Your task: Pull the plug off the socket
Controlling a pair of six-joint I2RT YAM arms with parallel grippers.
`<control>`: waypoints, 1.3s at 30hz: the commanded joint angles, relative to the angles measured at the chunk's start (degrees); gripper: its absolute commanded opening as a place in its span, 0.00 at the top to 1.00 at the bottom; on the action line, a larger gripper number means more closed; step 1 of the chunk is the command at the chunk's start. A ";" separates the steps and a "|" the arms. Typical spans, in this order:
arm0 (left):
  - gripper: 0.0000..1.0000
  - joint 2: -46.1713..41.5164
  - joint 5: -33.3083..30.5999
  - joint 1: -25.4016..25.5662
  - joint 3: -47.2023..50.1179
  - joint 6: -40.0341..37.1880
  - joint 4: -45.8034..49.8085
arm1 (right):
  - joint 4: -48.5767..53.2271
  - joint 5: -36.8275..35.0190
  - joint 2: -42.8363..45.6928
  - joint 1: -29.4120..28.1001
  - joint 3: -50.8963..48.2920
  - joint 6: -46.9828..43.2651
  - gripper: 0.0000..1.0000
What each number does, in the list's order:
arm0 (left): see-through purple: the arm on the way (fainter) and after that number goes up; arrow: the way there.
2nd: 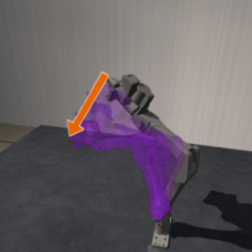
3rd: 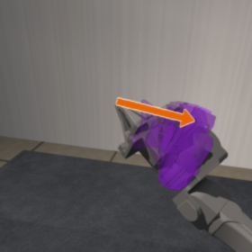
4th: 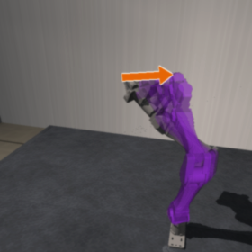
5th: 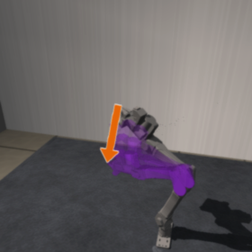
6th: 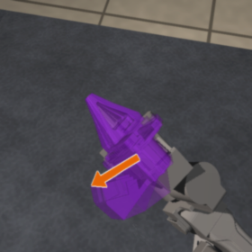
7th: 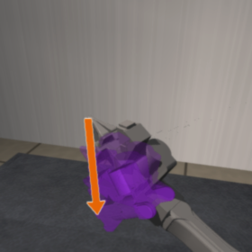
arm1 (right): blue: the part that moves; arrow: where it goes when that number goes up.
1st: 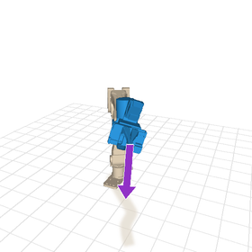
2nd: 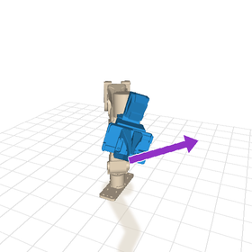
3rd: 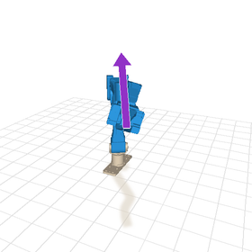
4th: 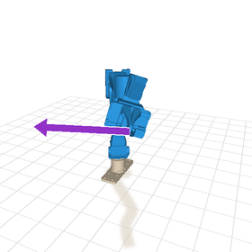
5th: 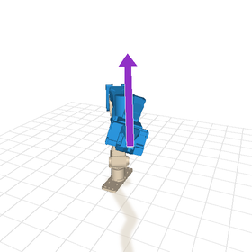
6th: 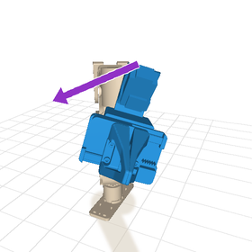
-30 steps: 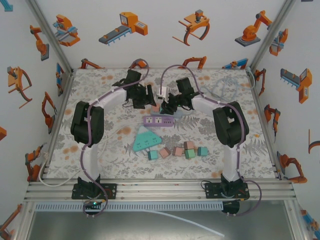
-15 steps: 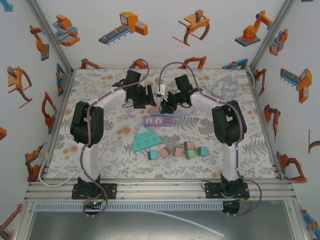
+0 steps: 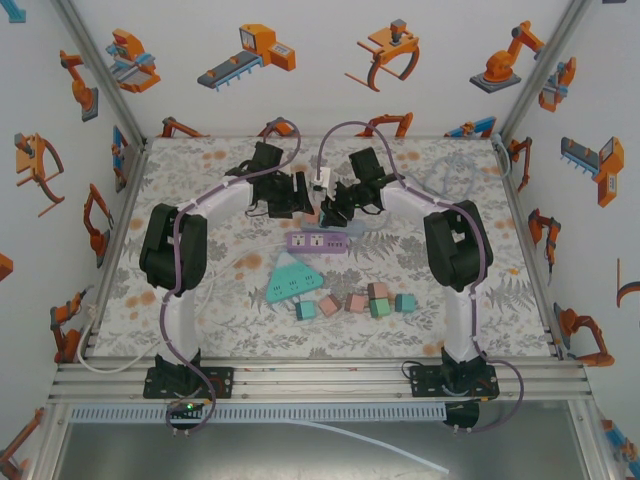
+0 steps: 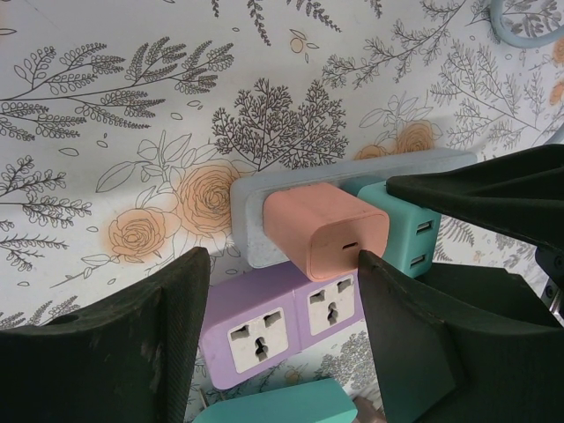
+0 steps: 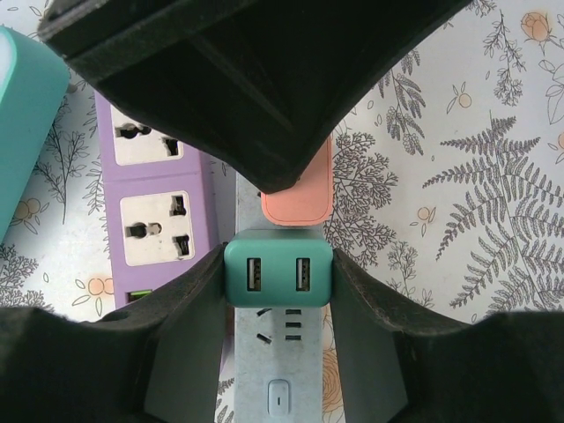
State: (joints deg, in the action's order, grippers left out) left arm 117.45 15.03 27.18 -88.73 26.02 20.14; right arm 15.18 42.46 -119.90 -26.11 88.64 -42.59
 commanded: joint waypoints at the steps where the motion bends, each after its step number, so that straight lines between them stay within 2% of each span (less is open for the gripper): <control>1: 0.37 3.15 -7.64 0.52 3.53 -4.22 7.52 | -2.20 3.64 2.61 0.36 4.50 1.89 1.00; 21: 0.37 4.51 -10.55 0.66 5.34 -5.28 7.98 | -3.64 4.86 4.35 0.36 5.26 6.96 1.00; 39: 0.37 4.44 -10.71 0.88 6.30 -5.32 7.48 | -6.92 1.84 8.21 0.72 2.49 9.32 1.00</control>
State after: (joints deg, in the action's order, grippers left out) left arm 116.81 13.50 27.73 -87.13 25.78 17.58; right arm 15.16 40.91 -119.66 -26.11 89.49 -35.24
